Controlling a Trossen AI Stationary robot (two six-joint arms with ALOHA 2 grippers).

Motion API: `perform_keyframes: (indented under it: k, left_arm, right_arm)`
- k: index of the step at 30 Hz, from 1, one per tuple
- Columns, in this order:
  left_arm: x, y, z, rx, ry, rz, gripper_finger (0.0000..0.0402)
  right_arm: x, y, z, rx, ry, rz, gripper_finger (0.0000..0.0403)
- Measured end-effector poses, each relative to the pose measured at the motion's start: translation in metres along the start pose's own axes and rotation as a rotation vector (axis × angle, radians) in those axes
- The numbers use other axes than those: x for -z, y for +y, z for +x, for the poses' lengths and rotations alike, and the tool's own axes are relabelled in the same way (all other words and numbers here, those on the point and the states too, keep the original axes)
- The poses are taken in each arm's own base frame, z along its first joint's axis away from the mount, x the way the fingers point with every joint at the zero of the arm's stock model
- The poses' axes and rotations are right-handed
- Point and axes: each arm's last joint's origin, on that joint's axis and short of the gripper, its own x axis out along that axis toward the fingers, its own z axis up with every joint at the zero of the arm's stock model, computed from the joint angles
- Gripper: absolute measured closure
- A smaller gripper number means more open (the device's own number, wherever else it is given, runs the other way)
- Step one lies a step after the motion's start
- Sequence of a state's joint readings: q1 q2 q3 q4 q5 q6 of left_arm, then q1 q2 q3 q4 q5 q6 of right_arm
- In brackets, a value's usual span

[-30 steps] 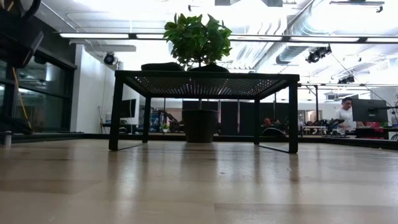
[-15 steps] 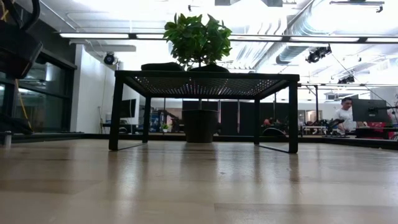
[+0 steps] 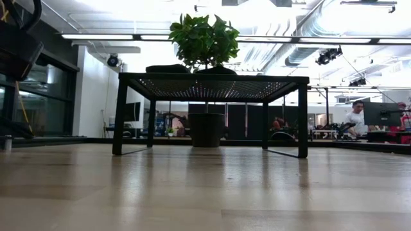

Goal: Pick & Place Mini shaped plates
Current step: Stack the black leaf-shaped plate on top of the other black leaf-shaped plates on the shelf

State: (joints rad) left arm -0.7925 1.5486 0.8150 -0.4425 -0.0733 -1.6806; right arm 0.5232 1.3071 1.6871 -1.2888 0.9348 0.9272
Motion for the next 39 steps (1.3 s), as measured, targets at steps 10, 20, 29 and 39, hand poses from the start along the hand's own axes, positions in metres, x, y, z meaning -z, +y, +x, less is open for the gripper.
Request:
perform_keyframes:
  k: [10,20,29,39]
  left_arm:
    - [0.000,-0.001,0.000,0.007,0.004,-0.001,0.0374]
    - [0.000,-0.003,-0.001,0.034,0.001,0.018,0.0400]
    - [-0.001,-0.009,-0.005,0.053,-0.050,0.040,0.0401]
    - [-0.006,-0.034,-0.028,0.160,-0.208,0.053,0.0401]
  right_arm:
    - [0.000,0.000,0.000,-0.001,0.002,0.000,0.0179]
    - [0.000,0.000,0.000,-0.006,0.008,0.000,0.0178]
    - [0.001,0.000,0.000,-0.016,0.022,-0.001,0.0178]
    - [0.001,0.000,0.000,-0.016,0.021,-0.001,0.0178]
